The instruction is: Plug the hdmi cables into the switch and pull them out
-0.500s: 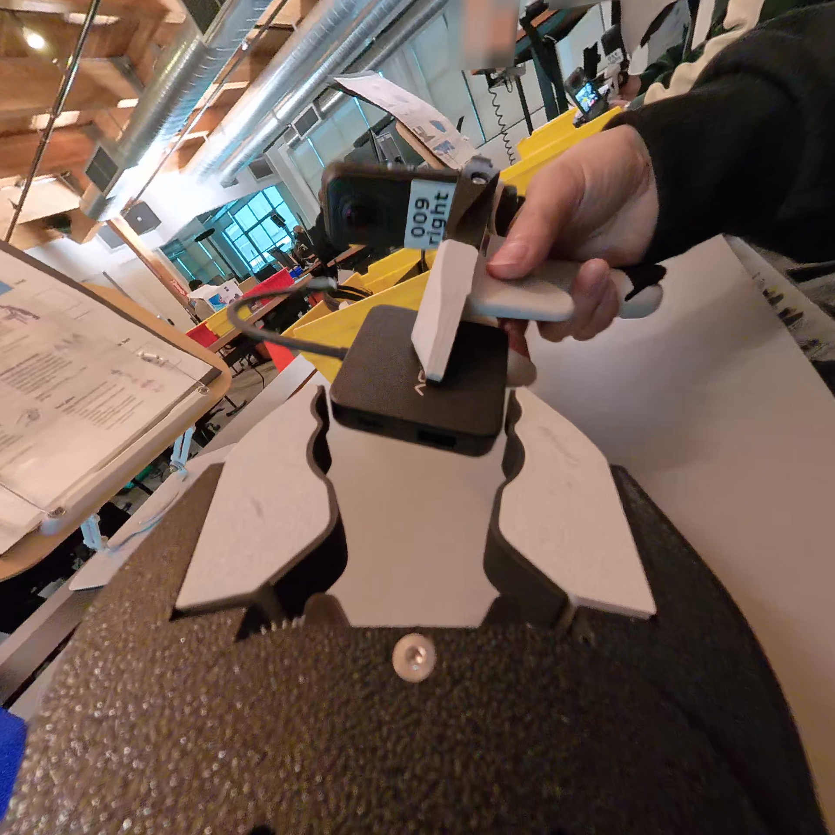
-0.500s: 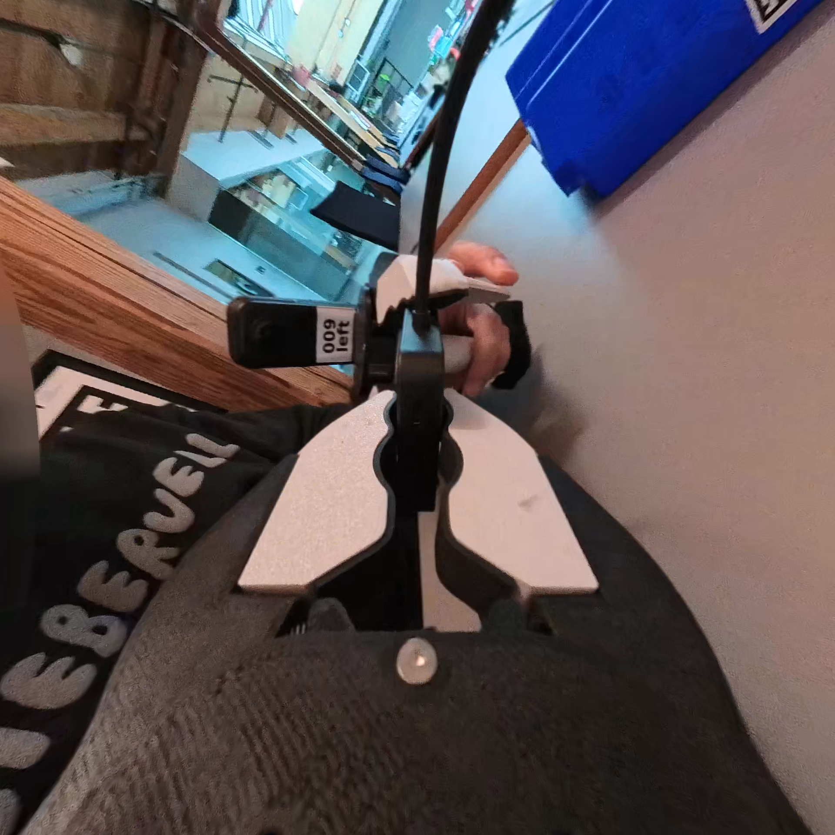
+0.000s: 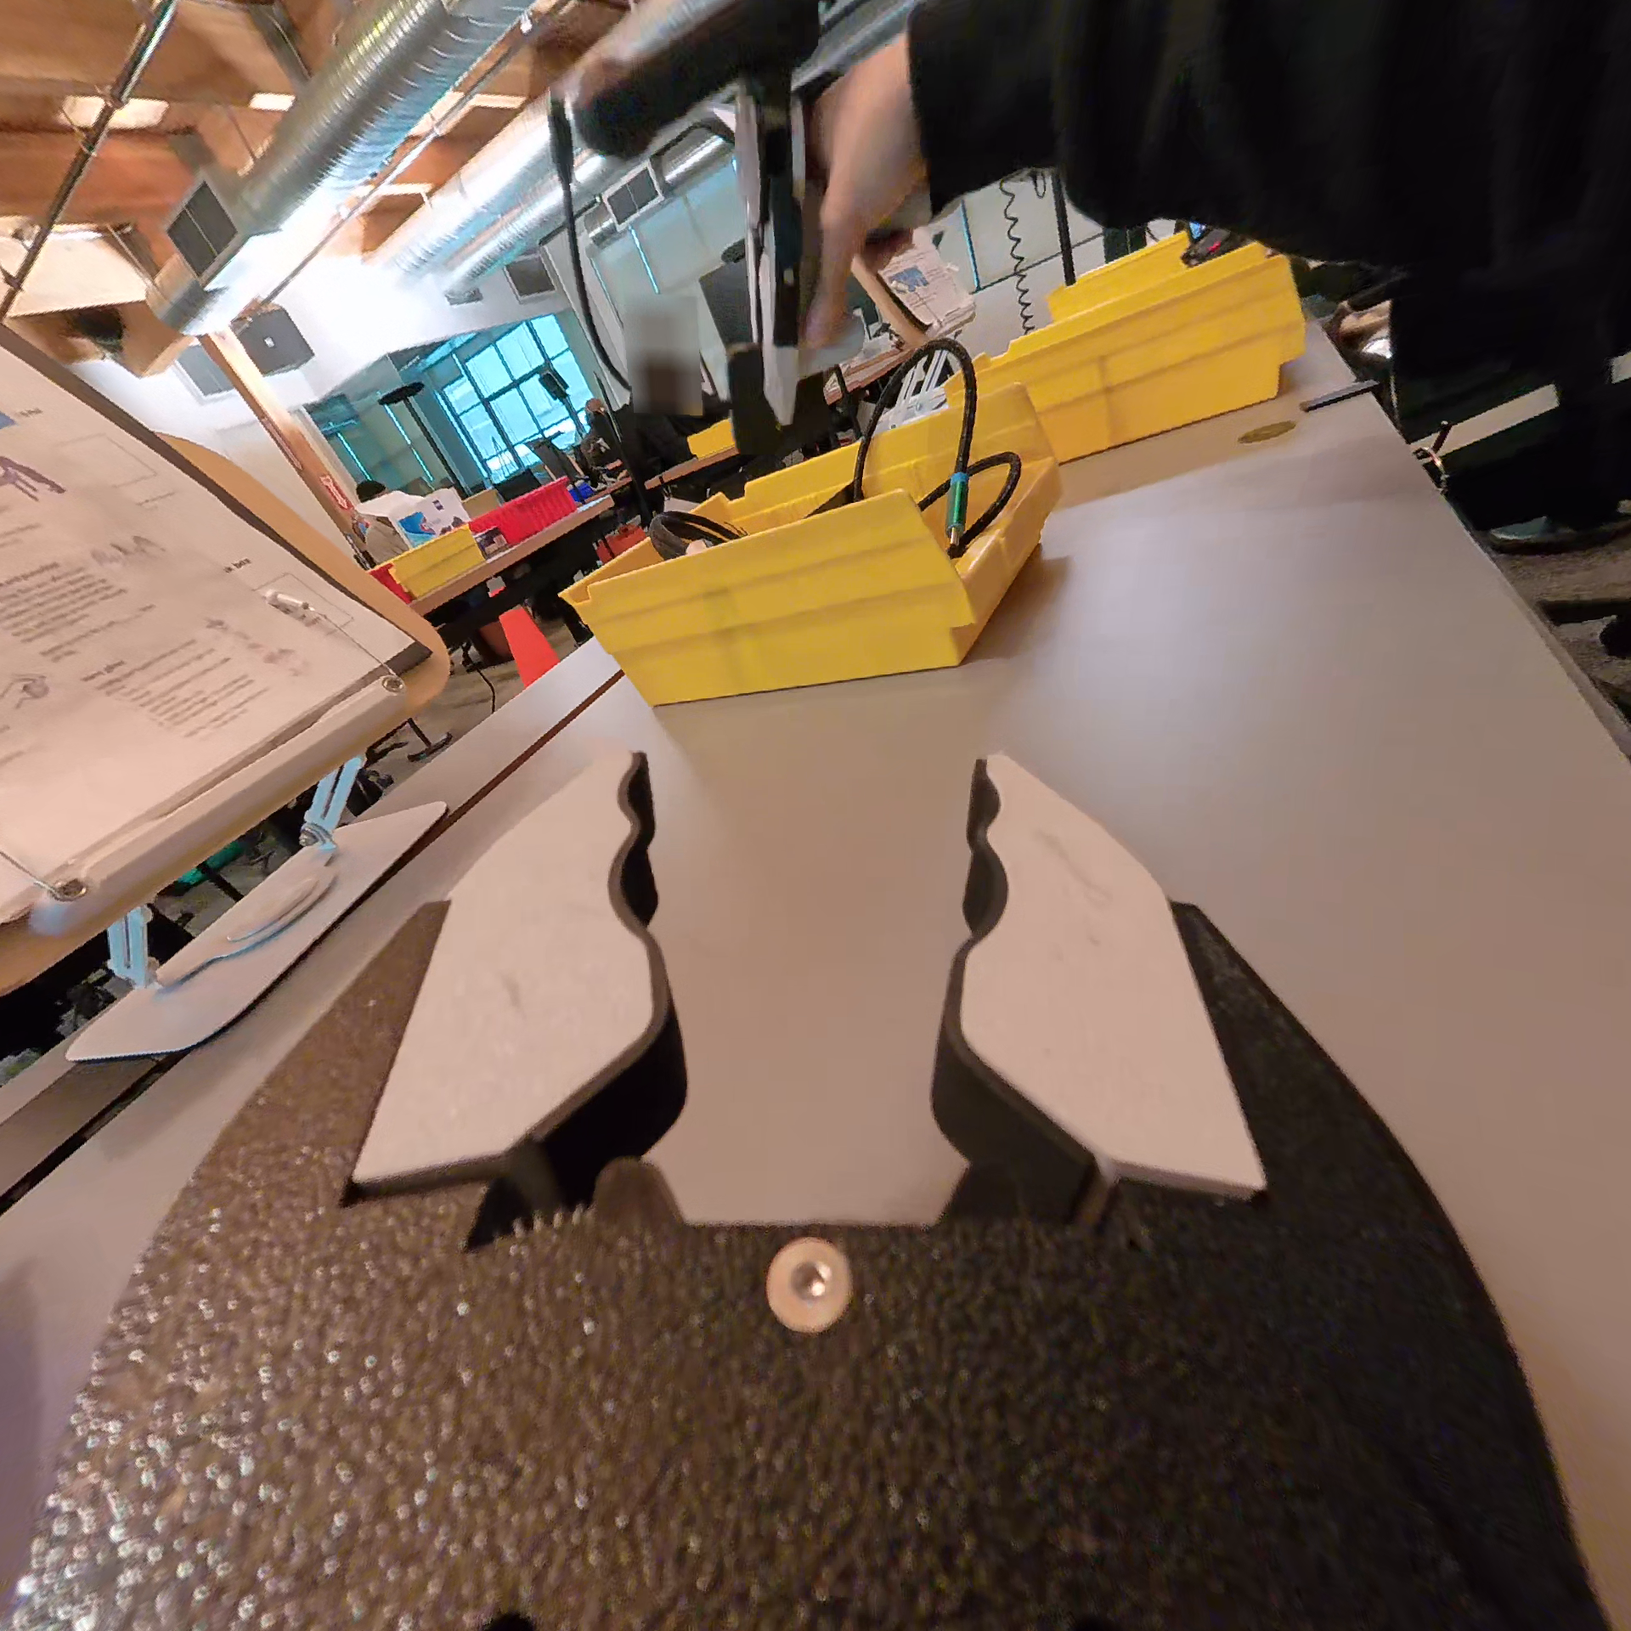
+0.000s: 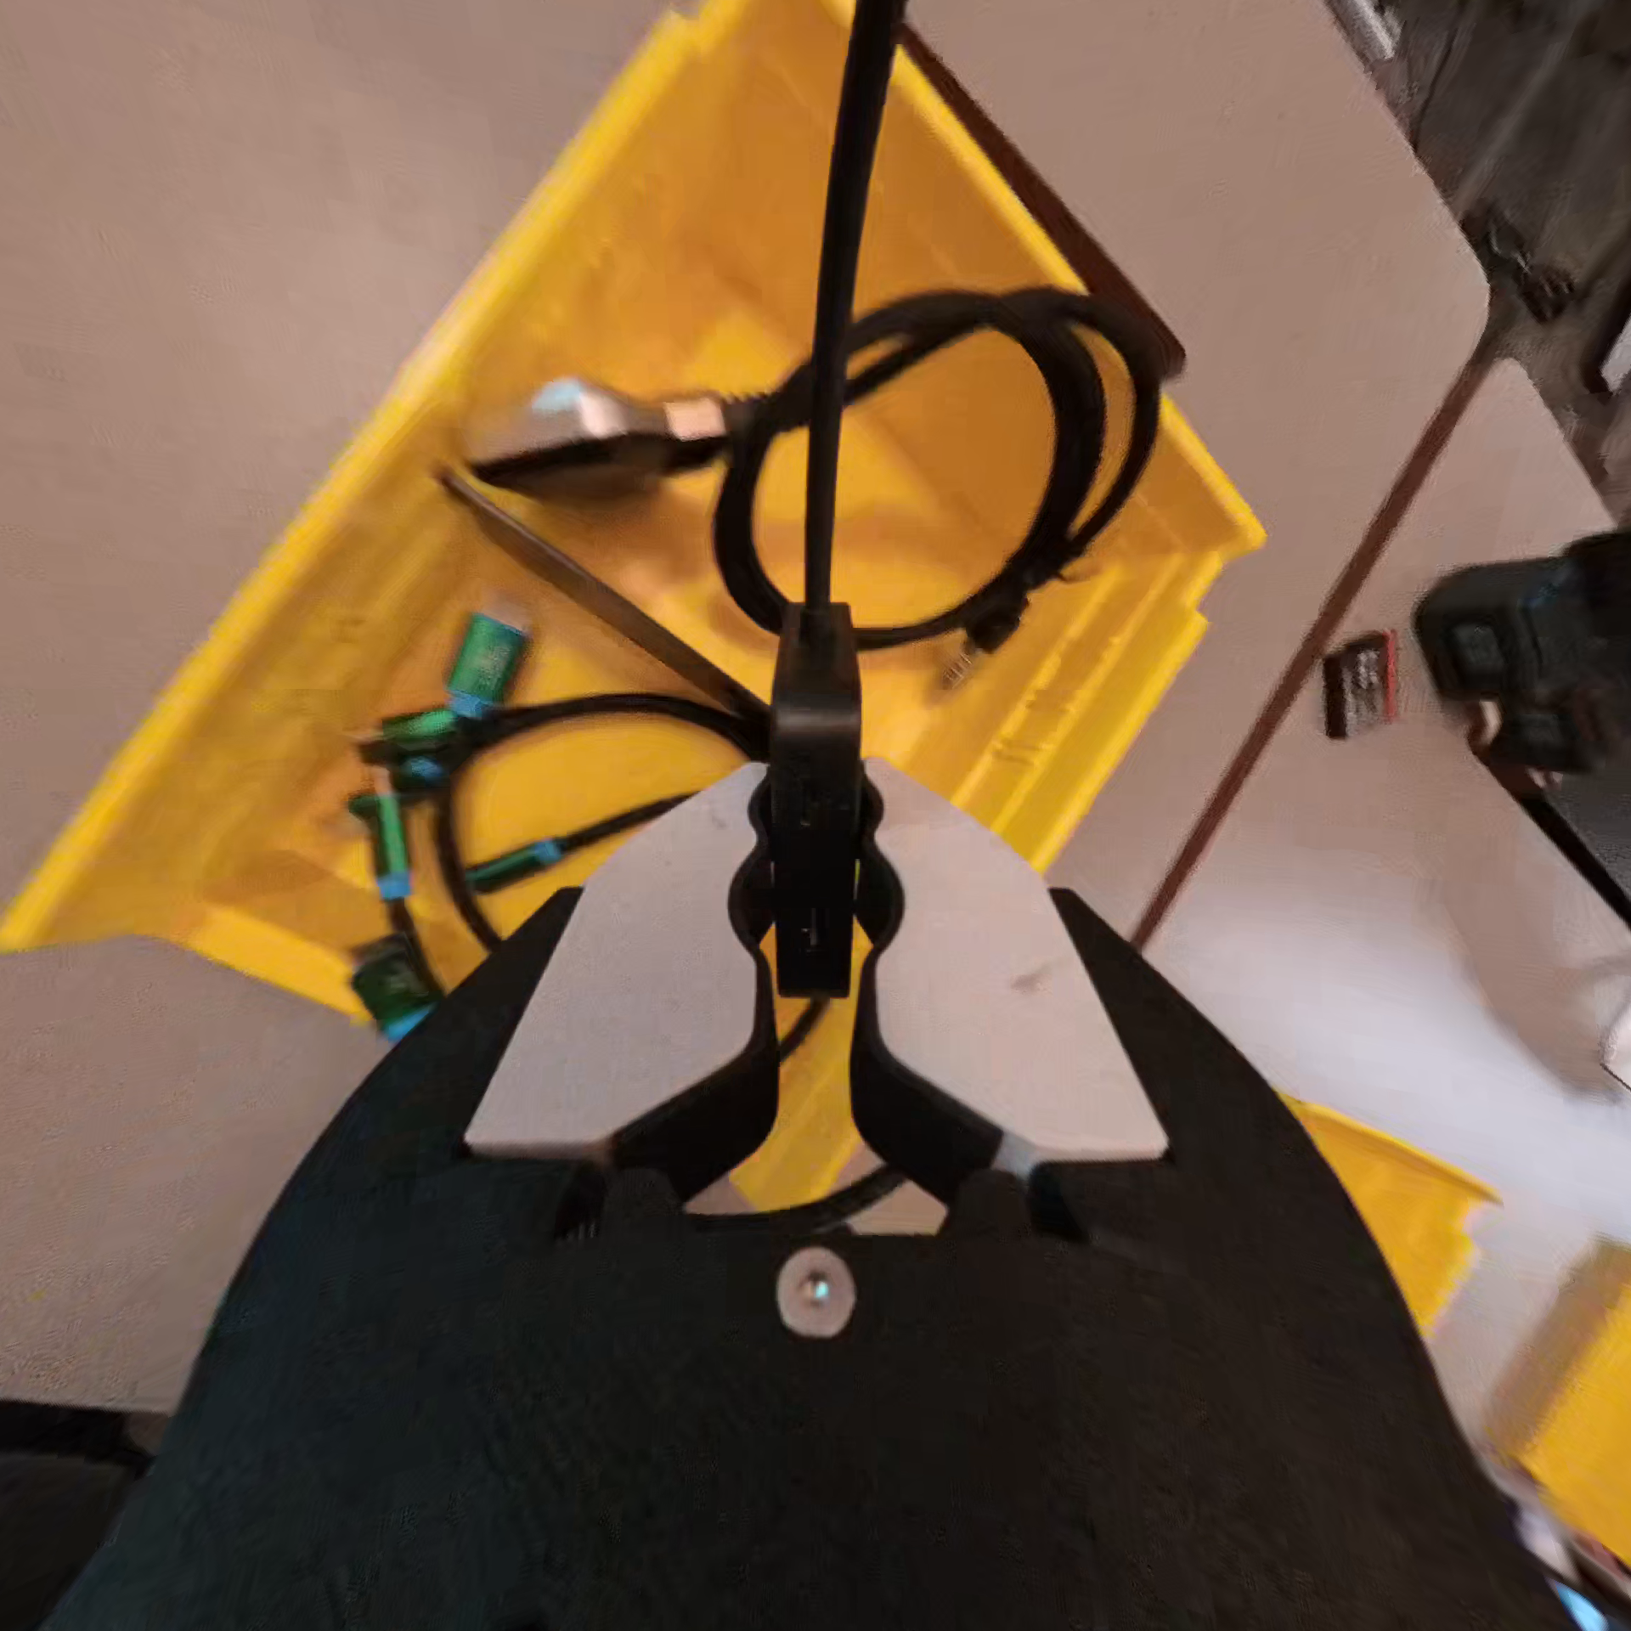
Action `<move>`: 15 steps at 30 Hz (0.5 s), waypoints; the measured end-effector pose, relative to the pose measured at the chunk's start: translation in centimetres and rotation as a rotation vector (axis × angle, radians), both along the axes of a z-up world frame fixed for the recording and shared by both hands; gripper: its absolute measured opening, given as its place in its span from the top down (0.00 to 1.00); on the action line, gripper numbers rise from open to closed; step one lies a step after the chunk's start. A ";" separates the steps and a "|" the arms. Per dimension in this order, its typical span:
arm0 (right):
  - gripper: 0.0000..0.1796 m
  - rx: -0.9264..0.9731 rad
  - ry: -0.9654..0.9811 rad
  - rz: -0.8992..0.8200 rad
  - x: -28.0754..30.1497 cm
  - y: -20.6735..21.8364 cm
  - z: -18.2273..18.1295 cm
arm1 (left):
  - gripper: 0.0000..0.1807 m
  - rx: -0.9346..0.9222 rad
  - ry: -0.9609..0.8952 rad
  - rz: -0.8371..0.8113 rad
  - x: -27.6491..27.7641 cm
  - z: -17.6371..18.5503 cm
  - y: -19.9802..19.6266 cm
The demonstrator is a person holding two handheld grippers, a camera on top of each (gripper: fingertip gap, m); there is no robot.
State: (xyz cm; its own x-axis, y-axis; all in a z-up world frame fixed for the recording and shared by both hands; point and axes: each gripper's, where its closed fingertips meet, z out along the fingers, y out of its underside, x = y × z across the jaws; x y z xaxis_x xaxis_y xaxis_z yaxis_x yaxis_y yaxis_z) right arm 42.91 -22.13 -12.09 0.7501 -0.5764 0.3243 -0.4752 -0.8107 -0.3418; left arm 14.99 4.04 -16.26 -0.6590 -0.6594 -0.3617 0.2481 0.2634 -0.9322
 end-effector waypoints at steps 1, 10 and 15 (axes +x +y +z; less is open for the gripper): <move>0.92 -0.087 0.009 -0.016 1.3 -1.5 -0.6 | 0.63 -0.003 0.001 -0.001 0.0 0.0 0.0; 0.92 -0.391 0.163 0.059 5.6 -3.8 -3.4 | 0.66 -0.031 0.017 -0.010 0.1 0.1 0.2; 0.92 -0.345 0.302 0.165 5.2 -3.1 -5.7 | 0.67 -0.018 0.022 -0.019 -0.1 -0.1 0.0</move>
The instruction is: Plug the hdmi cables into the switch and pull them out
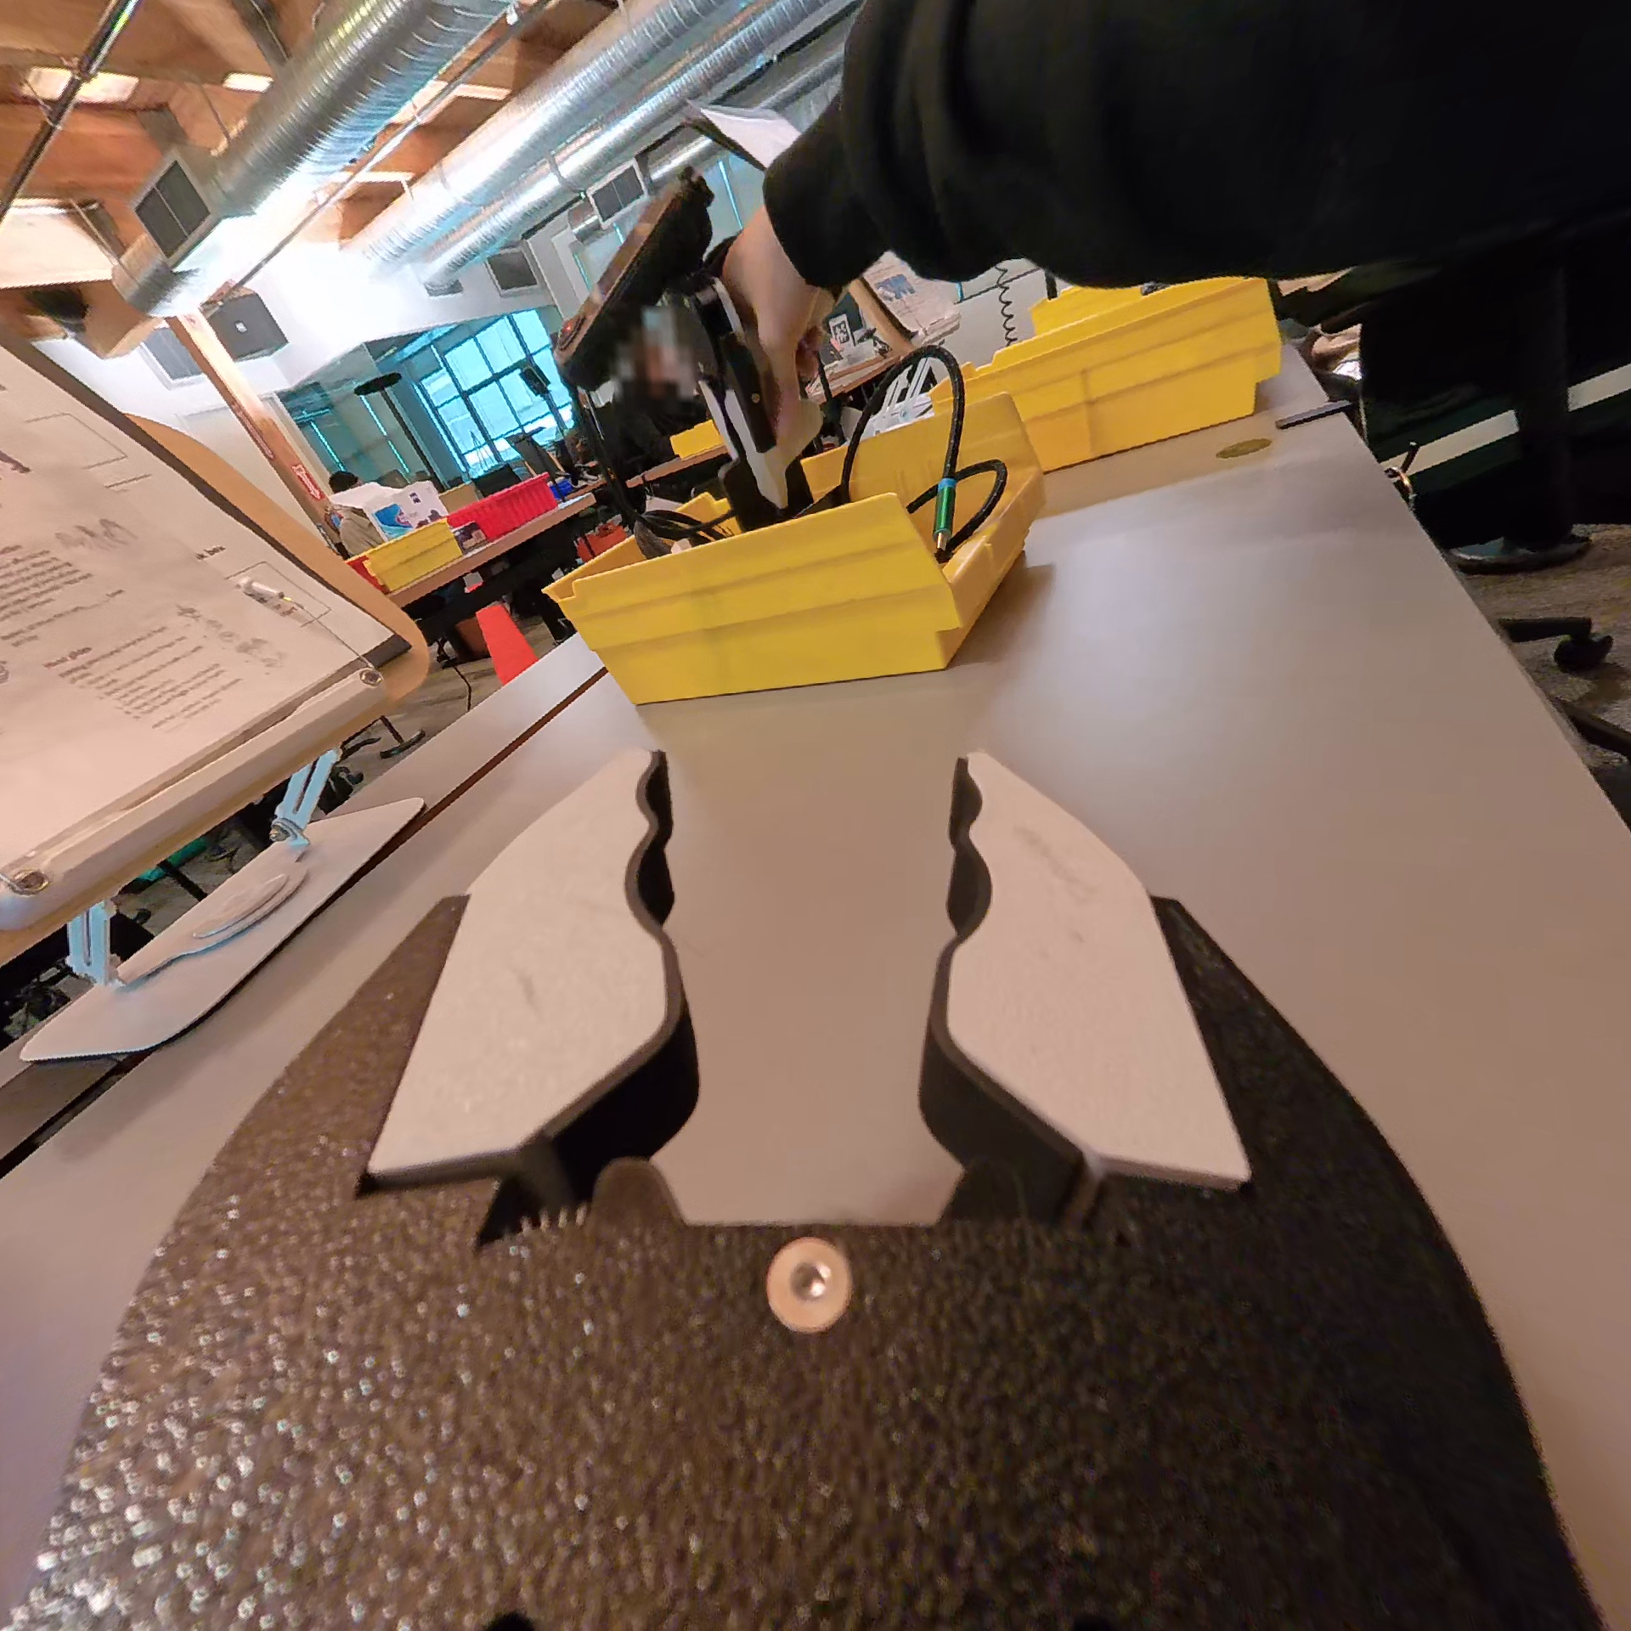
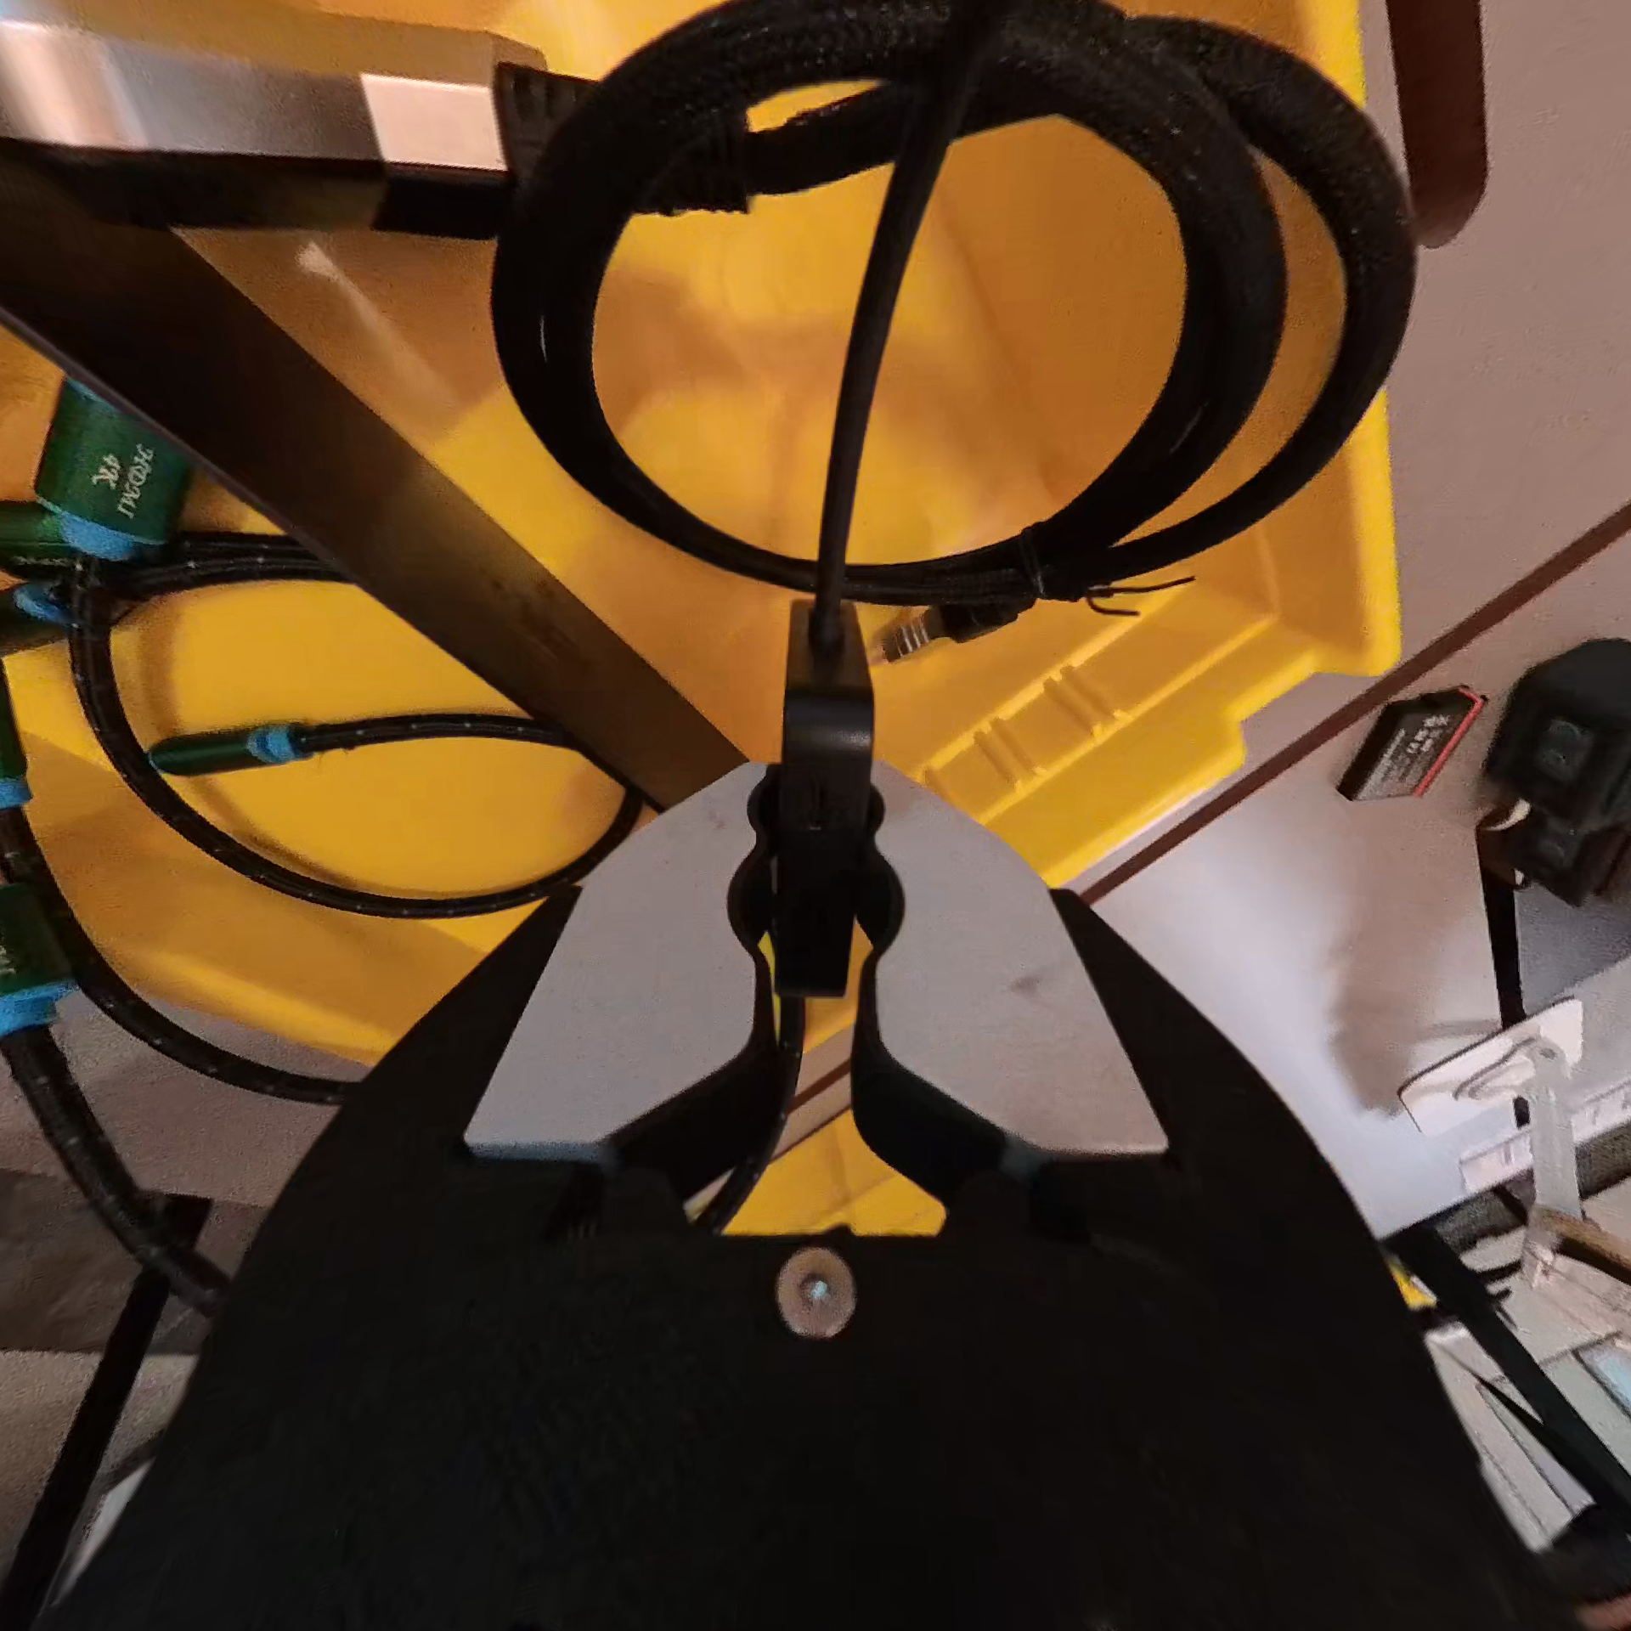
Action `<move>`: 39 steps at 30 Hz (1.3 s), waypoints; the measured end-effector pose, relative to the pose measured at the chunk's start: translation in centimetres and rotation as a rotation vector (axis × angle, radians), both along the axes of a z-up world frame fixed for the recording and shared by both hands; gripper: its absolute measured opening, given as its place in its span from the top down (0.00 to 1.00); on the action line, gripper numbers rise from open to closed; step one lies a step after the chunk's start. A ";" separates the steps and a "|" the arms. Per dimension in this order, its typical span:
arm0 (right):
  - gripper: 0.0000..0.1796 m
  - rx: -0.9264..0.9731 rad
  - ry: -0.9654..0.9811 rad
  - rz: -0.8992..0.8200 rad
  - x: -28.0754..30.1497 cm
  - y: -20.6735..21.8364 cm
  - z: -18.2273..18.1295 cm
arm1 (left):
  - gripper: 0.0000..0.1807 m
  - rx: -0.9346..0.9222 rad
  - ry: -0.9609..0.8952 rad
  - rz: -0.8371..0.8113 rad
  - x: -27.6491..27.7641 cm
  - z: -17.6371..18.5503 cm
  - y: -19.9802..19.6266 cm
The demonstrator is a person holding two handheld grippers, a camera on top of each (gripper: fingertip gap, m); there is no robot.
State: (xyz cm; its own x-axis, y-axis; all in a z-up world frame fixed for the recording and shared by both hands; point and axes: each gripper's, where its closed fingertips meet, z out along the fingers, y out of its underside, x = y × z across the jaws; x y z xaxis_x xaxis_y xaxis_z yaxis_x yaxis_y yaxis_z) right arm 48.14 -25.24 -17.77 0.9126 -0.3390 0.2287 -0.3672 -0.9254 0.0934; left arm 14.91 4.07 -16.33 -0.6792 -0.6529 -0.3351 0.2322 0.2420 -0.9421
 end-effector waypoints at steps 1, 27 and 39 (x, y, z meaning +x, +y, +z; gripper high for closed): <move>0.92 0.019 0.017 0.023 -0.1 0.0 -0.4 | 0.67 -0.001 0.000 -0.002 0.0 0.0 0.0; 0.72 1.007 -0.414 -0.093 -21.2 5.9 4.5 | 0.69 0.048 0.165 0.196 1.9 -0.9 -0.9; 0.62 1.060 -0.629 -0.305 -19.2 1.2 5.3 | 0.51 -0.113 0.493 0.239 10.1 -1.4 -16.0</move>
